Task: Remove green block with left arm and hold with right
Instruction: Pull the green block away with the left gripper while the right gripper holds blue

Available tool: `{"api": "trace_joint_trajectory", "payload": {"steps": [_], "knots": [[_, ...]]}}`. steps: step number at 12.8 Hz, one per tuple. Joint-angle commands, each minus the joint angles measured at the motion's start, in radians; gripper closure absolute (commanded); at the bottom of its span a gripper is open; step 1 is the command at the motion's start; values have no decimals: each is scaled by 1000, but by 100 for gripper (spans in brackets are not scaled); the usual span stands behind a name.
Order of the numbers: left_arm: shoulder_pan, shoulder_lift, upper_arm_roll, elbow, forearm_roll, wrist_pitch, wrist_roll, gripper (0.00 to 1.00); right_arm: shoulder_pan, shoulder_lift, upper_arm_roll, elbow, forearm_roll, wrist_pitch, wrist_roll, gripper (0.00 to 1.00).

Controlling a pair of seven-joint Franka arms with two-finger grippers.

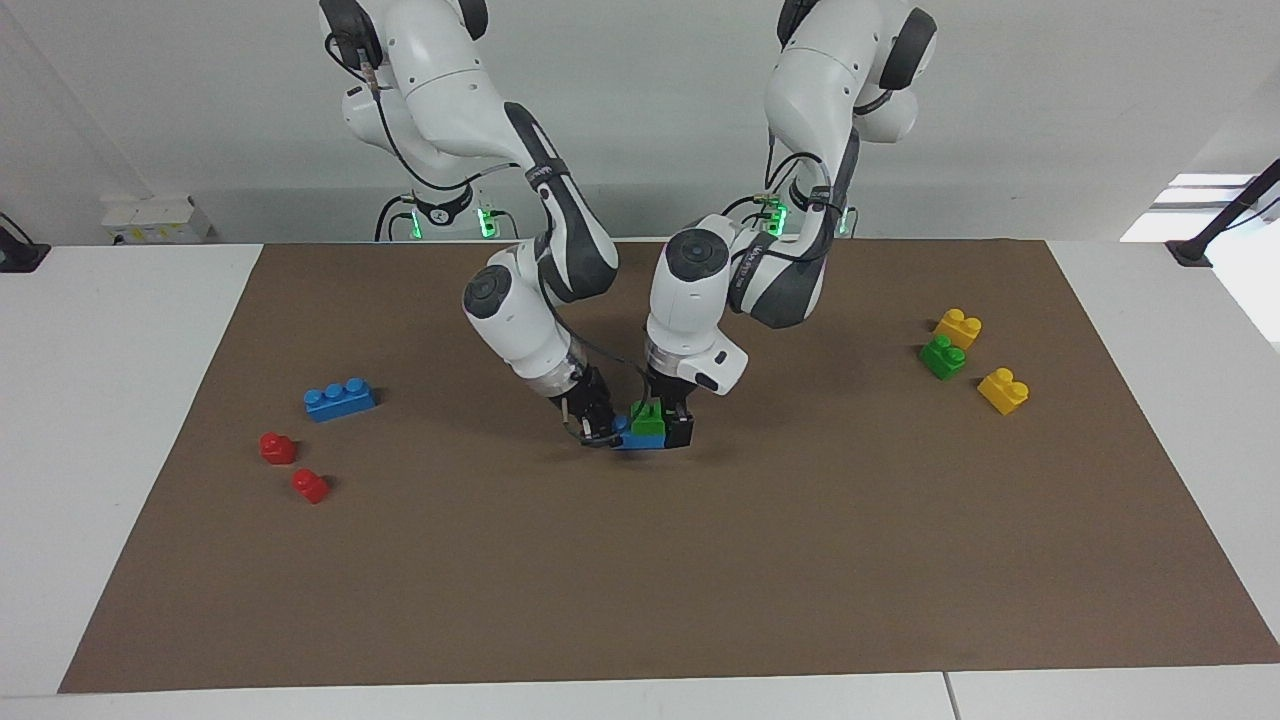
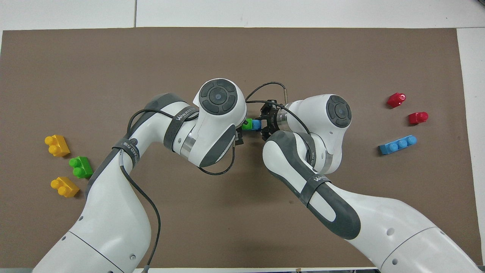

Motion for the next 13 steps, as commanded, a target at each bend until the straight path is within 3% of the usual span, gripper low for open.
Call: {"api": "trace_joint_trajectory", "payload": {"steps": [1, 3, 5, 10, 13], "knots": [[-20, -11, 18, -26, 20, 28, -31, 0, 15, 8, 0, 0, 34, 52, -7, 100], [-23, -12, 18, -28, 20, 28, -36, 3, 14, 10, 0, 0, 81, 54, -3, 100], [-28, -12, 19, -26, 22, 22, -36, 25, 12, 10, 0, -2, 100, 65, -6, 100], [-34, -23, 18, -19, 23, -16, -29, 67, 0, 11, 0, -2, 100, 72, -12, 100], [-29, -60, 15, -25, 22, -30, -23, 99, -11, 14, -2, -2, 100, 76, -29, 100]]}}
